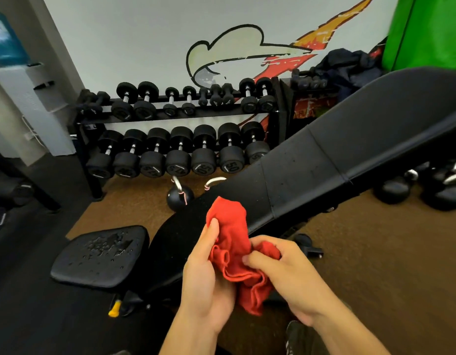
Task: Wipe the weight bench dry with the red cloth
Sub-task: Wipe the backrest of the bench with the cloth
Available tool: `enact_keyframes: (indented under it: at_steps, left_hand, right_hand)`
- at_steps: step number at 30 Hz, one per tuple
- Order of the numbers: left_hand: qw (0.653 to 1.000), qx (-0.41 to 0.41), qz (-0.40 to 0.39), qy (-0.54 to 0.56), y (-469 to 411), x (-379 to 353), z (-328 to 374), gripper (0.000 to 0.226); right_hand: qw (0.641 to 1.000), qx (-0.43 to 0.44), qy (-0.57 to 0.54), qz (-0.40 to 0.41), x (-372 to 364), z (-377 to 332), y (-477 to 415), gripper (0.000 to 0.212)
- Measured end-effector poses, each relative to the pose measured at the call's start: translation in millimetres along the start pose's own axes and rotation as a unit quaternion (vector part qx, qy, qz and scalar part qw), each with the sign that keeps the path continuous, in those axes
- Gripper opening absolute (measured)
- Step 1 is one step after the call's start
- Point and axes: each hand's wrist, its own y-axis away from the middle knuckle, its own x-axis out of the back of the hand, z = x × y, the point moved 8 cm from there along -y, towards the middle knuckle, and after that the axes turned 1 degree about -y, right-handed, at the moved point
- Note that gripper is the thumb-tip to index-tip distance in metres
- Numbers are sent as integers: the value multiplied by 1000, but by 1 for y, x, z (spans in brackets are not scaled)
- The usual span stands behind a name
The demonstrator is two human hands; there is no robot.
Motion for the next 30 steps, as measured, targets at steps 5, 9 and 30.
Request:
enact_keyframes:
  at_steps: [5, 9, 30]
  left_hand:
    - [999, -17, -28, 35, 11, -12, -2, 54]
    - [999, -21, -26, 21, 14, -19, -7, 55]
    - [977, 86, -190, -37, 31, -29, -35, 62]
  right_hand:
    - [978, -116, -162, -60, -1, 11, 15, 24]
    - [962, -98, -255, 27, 11, 16, 23, 15]
    - [954, 67, -293, 12, 64, -31, 7, 32]
